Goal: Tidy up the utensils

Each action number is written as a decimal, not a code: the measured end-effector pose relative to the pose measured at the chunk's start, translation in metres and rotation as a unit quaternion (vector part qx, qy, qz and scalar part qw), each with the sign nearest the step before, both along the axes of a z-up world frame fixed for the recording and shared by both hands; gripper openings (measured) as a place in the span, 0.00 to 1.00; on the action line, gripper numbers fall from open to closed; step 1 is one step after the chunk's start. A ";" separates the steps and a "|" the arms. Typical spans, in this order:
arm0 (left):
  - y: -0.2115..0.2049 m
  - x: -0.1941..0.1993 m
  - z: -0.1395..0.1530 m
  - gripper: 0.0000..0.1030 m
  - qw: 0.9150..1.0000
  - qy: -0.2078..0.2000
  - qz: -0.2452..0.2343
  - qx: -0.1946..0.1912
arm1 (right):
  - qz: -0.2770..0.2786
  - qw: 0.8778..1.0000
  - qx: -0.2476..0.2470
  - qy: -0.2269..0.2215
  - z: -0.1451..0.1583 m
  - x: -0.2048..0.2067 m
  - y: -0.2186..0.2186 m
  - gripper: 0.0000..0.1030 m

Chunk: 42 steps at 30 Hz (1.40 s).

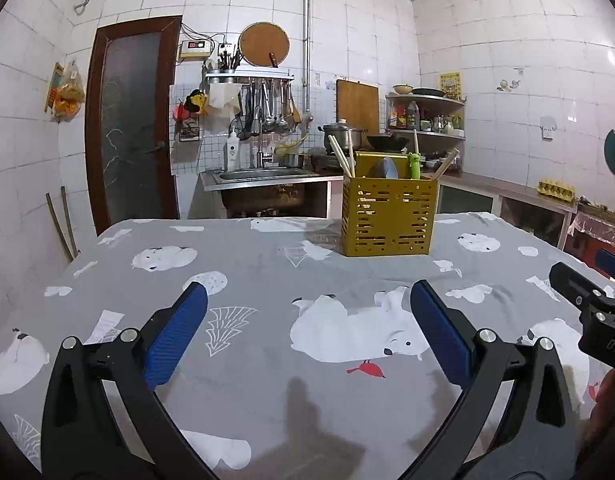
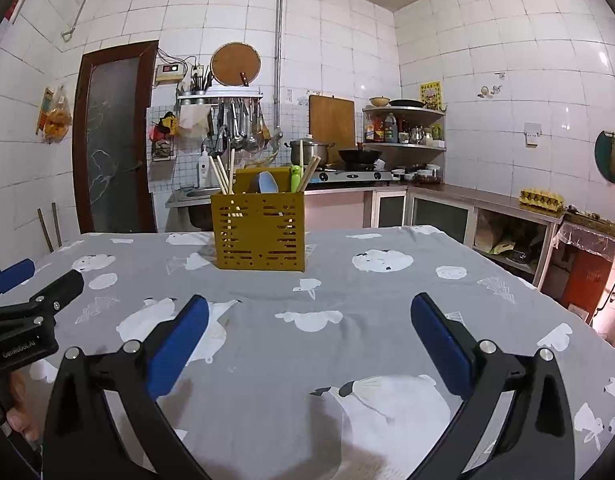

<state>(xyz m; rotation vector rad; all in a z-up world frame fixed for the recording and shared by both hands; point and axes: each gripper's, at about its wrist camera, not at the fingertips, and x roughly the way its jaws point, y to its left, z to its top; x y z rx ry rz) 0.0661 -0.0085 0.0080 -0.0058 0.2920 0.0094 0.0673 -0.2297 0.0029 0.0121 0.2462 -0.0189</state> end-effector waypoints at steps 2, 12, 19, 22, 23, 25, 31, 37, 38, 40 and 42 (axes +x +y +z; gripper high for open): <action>0.000 -0.001 0.000 0.95 1.000 -0.002 0.001 0.000 | -0.002 1.000 -0.005 -0.008 0.000 -0.003 0.002 0.96; -0.004 -0.002 -0.001 0.95 1.000 -0.004 -0.003 0.003 | -0.001 1.000 -0.023 -0.016 0.001 -0.007 0.009 0.96; -0.004 -0.002 -0.001 0.95 1.000 -0.003 -0.004 0.002 | -0.005 1.000 -0.007 -0.016 0.001 -0.007 0.002 0.96; -0.003 -0.002 0.000 0.95 1.000 -0.003 -0.003 0.001 | -0.006 1.000 -0.007 -0.016 0.001 -0.007 0.002 0.96; -0.003 -0.002 0.000 0.95 1.000 -0.003 -0.003 0.001 | -0.006 1.000 -0.007 -0.015 0.001 -0.007 0.002 0.96; -0.003 -0.003 0.000 0.95 1.000 -0.004 -0.003 0.001 | -0.006 1.000 -0.006 -0.016 0.001 -0.007 0.001 0.96; -0.002 -0.003 0.000 0.95 1.000 -0.005 -0.003 0.003 | -0.007 1.000 -0.006 -0.016 0.001 -0.006 0.001 0.96; 0.000 -0.003 0.000 0.95 1.000 -0.006 -0.004 0.003 | -0.008 1.000 -0.006 -0.016 0.001 -0.006 0.001 0.96; 0.000 -0.003 0.000 0.95 1.000 -0.006 -0.004 0.003 | -0.008 1.000 -0.006 -0.016 0.001 -0.006 0.001 0.96; 0.000 -0.003 0.000 0.95 1.000 -0.007 -0.004 0.003 | -0.008 1.000 -0.006 -0.016 0.001 -0.006 0.001 0.96; 0.000 -0.003 0.000 0.95 1.000 -0.007 -0.004 0.003 | -0.008 1.000 -0.006 -0.016 0.001 -0.006 0.001 0.96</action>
